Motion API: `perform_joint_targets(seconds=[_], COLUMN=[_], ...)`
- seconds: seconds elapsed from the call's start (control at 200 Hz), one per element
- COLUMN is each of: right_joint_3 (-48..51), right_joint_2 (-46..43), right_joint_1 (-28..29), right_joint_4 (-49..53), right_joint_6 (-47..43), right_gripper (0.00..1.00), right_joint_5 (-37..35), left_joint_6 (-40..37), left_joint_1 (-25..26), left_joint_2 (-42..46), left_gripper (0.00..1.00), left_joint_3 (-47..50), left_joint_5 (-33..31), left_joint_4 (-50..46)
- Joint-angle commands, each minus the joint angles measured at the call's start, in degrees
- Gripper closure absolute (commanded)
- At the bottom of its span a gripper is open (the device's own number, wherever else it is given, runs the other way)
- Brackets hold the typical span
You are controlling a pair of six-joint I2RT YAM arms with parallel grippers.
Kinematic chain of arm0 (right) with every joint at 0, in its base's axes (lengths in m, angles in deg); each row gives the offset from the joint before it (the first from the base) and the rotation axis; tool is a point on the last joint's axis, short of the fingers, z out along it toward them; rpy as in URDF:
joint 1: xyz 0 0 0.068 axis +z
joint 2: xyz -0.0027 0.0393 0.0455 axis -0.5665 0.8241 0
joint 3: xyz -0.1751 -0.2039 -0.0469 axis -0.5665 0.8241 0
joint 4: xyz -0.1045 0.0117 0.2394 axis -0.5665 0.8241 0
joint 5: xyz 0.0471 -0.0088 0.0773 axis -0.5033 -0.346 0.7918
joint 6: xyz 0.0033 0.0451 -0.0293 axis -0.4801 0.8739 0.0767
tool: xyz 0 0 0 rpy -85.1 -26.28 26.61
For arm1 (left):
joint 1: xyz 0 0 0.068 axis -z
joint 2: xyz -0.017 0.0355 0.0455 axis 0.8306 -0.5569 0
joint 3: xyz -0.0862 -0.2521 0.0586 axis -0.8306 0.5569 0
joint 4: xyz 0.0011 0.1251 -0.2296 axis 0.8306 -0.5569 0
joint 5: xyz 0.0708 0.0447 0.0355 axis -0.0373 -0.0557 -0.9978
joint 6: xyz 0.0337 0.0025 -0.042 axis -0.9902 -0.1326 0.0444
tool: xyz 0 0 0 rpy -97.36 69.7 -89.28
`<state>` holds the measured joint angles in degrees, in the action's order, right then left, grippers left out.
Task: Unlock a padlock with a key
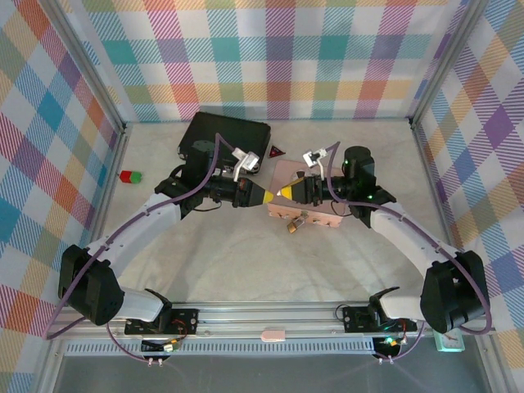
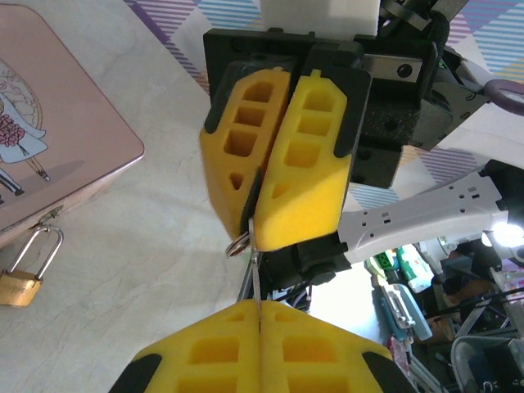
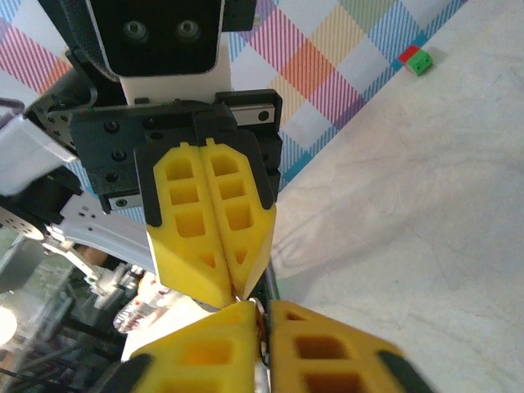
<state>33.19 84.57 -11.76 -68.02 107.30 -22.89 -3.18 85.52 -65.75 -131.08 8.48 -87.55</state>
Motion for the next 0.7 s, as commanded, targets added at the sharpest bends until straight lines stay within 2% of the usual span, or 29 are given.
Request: perform_joint_targets(seconds=[0.0, 0.05, 0.085, 0.16, 0.205, 0.26, 0.33, 0.41, 0.53, 0.605, 0.695], right_joint_3=[-1.6, -1.4, -1.3, -1.3, -1.1, -0.5, -0.1, -0.9, -1.3, -1.1, -0.7], right_joint_2=[0.4, -0.1, -0.7, -2.2, -3.4, -4.4, -4.8, -4.3, -4.9, -5.3, -5.1], right_joint_1=[0.5, 0.5, 0.5, 0.5, 0.5, 0.5, 0.5, 1.0, 4.9, 8.1, 9.6], right_joint_4=[-2.3, -2.1, -1.1, 2.2, 3.8, 4.5, 4.7, 6.9, 9.5, 9.8, 7.8], right_joint_6=[-0.1, -0.4, -1.2, -4.5, -6.0, -7.1, -7.6, -9.8, -18.2, -24.5, -28.3], right_gripper=[1.0, 1.0, 1.0, 1.0, 1.0, 1.0, 1.0, 1.0, 1.0, 1.0, 1.0], right_joint_5=[1.7, 1.1, 0.3, -2.4, -4.2, -6.5, -9.7, -12.8, -23.1, -31.1, -36.7], left_joint_6=[0.1, 1.7, 3.4, 10.6, 17.7, 25.9, 36.4, 44.9, 52.0, 56.2, 59.7], left_joint_1=[-0.2, -0.3, -0.6, -2.0, -3.2, -4.0, -3.9, -2.7, 1.2, 3.1, 4.6], left_joint_2=[0.6, 1.1, 1.6, 2.5, 3.3, 4.2, 4.4, 3.6, 2.5, 1.5, 0.8], left_gripper=[1.0, 1.0, 0.92, 0.62, 0.36, 0.24, 0.22, 0.22, 0.22, 0.22, 0.23], left_joint_3=[0.4, 0.6, 0.6, 1.1, 3.0, 6.5, 10.6, 13.1, 13.6, 12.9, 12.5], left_joint_5=[-0.1, -5.2, -10.5, -21.8, -26.2, -29.2, -32.5, -36.6, -42.2, -43.0, -43.7], left_joint_4=[1.3, 1.4, 1.2, 2.0, 5.6, 12.6, 20.0, 24.8, 25.6, 25.7, 26.3])
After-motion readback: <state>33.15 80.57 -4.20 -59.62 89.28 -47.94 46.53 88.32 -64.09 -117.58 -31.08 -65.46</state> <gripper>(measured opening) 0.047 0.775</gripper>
